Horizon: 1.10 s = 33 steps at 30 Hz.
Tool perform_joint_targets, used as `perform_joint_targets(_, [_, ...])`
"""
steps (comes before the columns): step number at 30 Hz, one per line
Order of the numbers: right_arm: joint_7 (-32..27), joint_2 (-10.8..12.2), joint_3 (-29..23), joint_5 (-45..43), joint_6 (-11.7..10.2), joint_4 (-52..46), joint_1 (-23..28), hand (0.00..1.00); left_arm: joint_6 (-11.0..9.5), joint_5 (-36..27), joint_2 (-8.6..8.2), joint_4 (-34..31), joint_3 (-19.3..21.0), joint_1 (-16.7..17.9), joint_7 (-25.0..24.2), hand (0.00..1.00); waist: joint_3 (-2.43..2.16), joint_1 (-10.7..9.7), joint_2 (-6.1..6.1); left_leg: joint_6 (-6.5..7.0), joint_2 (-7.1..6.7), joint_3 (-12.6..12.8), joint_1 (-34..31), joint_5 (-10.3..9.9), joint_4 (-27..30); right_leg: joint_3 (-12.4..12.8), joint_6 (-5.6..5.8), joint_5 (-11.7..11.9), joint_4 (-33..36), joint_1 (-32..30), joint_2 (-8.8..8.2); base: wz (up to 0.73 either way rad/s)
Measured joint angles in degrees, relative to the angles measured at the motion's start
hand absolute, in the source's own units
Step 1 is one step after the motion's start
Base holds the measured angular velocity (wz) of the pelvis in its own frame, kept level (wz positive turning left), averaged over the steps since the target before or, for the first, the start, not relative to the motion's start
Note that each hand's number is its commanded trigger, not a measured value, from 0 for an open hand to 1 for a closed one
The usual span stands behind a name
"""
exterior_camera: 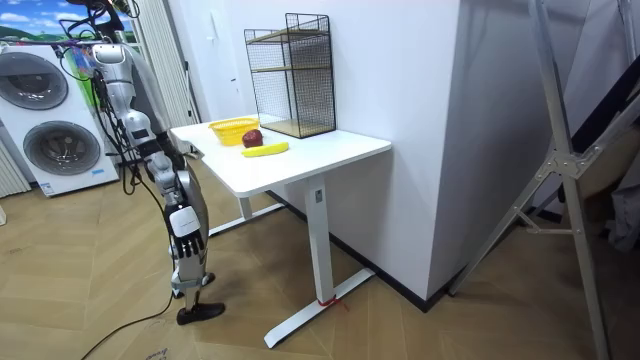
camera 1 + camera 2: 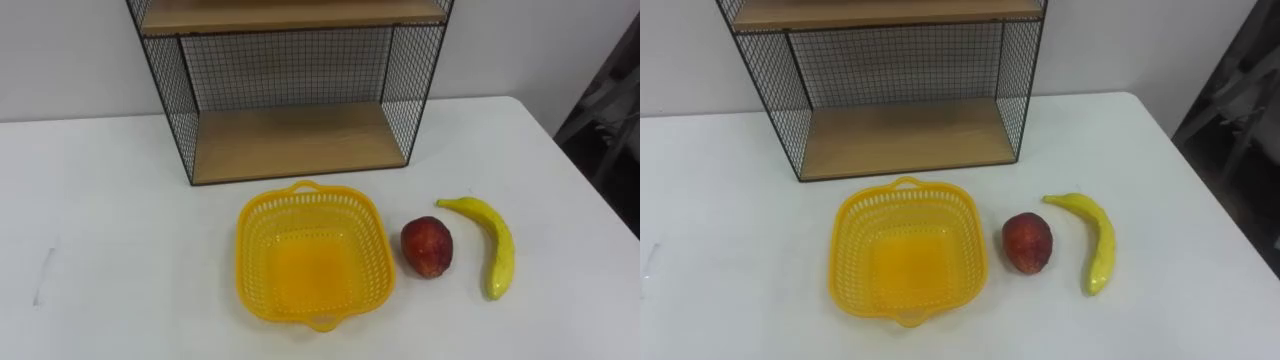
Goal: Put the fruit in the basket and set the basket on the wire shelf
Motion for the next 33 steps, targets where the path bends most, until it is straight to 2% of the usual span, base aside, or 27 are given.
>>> perform_joint_targets(14, [-0.1,-0.1,0.0,0.7,0.0,0.0,0.2,0.00,-0.3,0.0,-0.04,0.0,0.6,0.2,0.4,0.00,0.06,0.1,0.04,0.00,-0.01,-0.2,0.0,0.0,0.0,-0.4,0.00,0.0,0.0,0.0,-0.19,0.00])
perform_joint_targets(22, [-1.5,-0.1,-0.2,9.7,0.0,0.0,0.2,0.00,-0.3,-0.2,-0.03,0.0,0.4,0.3,0.4,0.00,0.06,0.1,0.09,0.00,-0.02,-0.2,0.1,0.0,-0.1,0.0,0.00,0.0,0.0,0.1,0.01,0.00])
perform_joint_targets(28, [-5.4,-0.1,-4.7,25.4,0.5,1.3,1.5,0.00,-0.4,-0.1,-0.10,-0.6,2.8,1.0,0.4,0.00,0.12,-0.1,0.01,0.00,-0.01,0.0,0.0,0.0,-0.2,0.1,0.01,0.0,0.2,0.0,-0.09,0.00])
perform_joint_targets(31, [-7.1,-0.2,-7.3,35.0,0.8,1.9,2.7,0.00,-0.5,-0.1,-0.10,-0.5,3.1,1.2,0.4,0.00,0.26,-0.5,0.00,0.00,-0.01,0.0,0.0,0.0,-0.2,0.1,0.01,0.0,0.1,0.0,-0.10,-0.01])
perform_joint_targets(33, [-8.6,-0.2,-10.8,44.0,0.7,2.4,3.5,0.00,-1.1,-0.2,-0.08,-0.5,4.9,1.4,0.4,0.00,0.45,-0.7,0.00,0.00,0.03,0.2,-0.1,0.0,-0.4,0.5,0.01,0.0,0.1,0.0,0.04,-0.06])
